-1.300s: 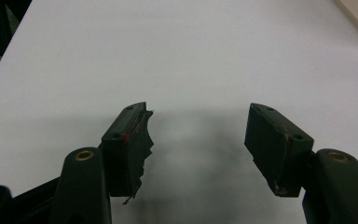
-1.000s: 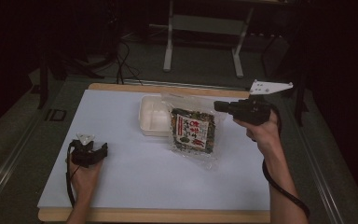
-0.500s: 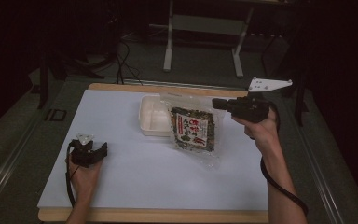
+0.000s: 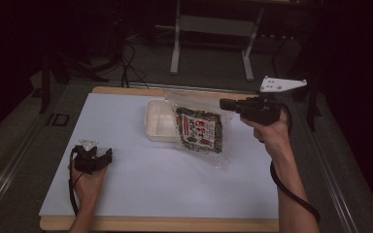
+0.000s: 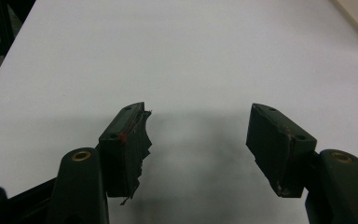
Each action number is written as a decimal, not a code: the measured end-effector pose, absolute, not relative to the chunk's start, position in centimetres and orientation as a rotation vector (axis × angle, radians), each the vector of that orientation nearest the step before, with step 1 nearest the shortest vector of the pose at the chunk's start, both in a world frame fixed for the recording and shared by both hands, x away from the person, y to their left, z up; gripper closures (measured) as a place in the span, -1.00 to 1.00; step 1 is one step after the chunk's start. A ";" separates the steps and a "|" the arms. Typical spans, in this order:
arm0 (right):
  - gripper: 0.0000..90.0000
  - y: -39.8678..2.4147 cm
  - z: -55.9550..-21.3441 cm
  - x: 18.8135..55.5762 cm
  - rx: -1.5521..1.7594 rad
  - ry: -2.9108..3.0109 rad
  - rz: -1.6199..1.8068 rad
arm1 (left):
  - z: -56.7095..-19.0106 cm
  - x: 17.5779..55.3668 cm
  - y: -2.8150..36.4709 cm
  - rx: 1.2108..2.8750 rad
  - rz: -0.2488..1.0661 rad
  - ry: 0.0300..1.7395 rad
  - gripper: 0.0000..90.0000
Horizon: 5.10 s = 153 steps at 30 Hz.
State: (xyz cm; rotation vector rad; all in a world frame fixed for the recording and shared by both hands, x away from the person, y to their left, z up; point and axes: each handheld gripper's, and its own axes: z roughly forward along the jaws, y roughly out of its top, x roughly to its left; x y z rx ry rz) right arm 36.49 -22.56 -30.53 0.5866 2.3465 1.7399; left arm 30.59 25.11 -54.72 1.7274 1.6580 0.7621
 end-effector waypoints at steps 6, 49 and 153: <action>1.00 -22.5 -30.1 36.5 0.580 2.328 1.768 | -54.7 30.6 25.1 1.724 0.762 1.658 -0.15; 1.00 -21.1 -28.1 38.6 0.598 2.220 1.871 | -54.7 30.6 25.2 1.719 0.760 1.660 -0.16; 1.00 -19.3 -37.4 46.7 0.991 2.091 1.745 | -54.6 30.5 25.4 1.686 0.753 1.666 -0.20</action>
